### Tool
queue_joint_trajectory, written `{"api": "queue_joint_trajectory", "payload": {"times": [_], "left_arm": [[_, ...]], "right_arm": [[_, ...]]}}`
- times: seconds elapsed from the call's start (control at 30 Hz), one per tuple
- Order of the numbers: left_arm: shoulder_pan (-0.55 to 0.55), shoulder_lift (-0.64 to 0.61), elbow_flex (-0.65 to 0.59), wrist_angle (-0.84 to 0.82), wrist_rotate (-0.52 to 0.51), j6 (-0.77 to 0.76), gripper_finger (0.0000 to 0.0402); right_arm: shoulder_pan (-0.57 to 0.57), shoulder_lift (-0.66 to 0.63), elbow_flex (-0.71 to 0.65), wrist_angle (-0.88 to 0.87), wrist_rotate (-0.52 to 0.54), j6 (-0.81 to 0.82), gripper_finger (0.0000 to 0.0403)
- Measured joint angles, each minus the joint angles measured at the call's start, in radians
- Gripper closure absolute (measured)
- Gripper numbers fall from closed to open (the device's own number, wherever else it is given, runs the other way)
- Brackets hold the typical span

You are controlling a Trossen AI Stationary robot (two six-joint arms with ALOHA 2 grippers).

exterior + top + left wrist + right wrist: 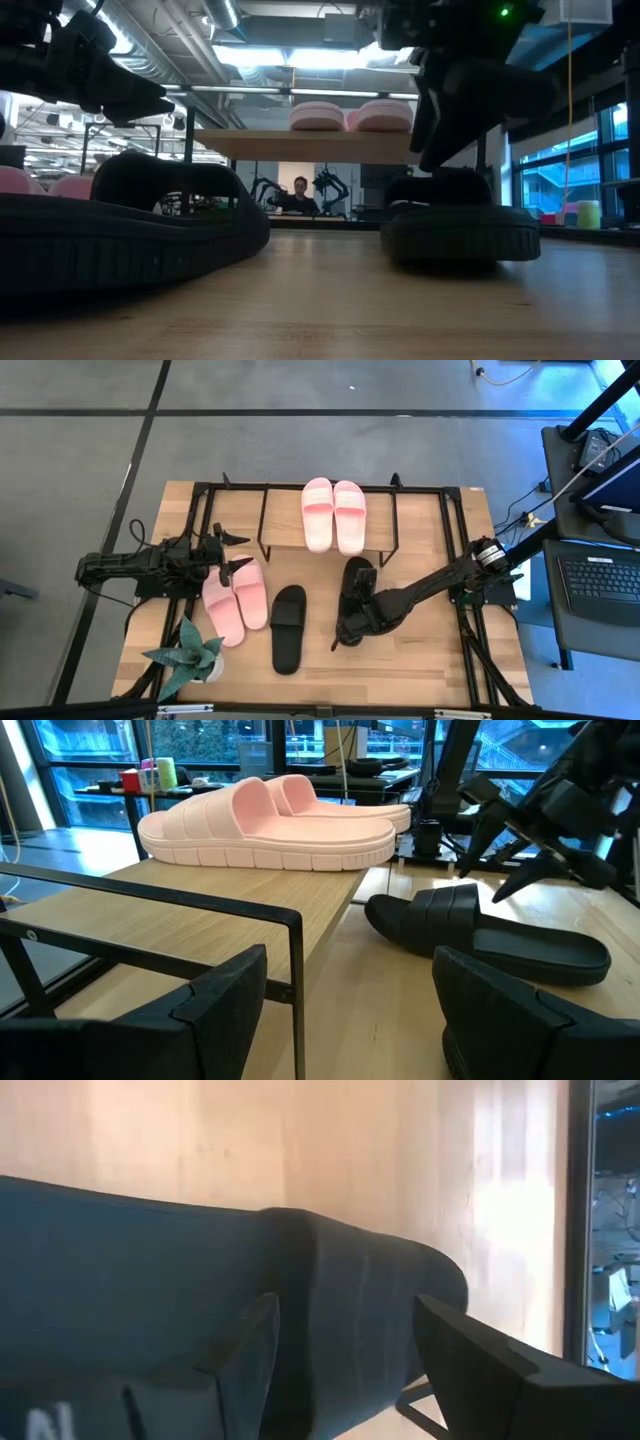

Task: Pick and place slides into the shelf
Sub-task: Put the black slide under the shelf

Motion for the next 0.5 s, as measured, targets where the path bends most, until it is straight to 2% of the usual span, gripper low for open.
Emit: {"api": "queue_joint_trajectory", "payload": {"times": [0.33, 0.4, 0.5], "left_arm": [[0.000, 0.000, 0.000, 0.000, 0.000, 0.000, 0.0125], [0.000, 0.000, 0.000, 0.000, 0.000, 0.000, 0.0125], [0.000, 0.000, 0.000, 0.000, 0.000, 0.000, 0.0125]], "right_arm": [[0.045, 0.000, 0.052, 0.001, -0.045, 0.026, 0.0171], [0.055, 0.000, 0.069, 0.008, -0.088, 0.037, 0.0171], [0.065, 0.000, 0.088, 0.053, -0.207, 0.094, 0.0171]]}}
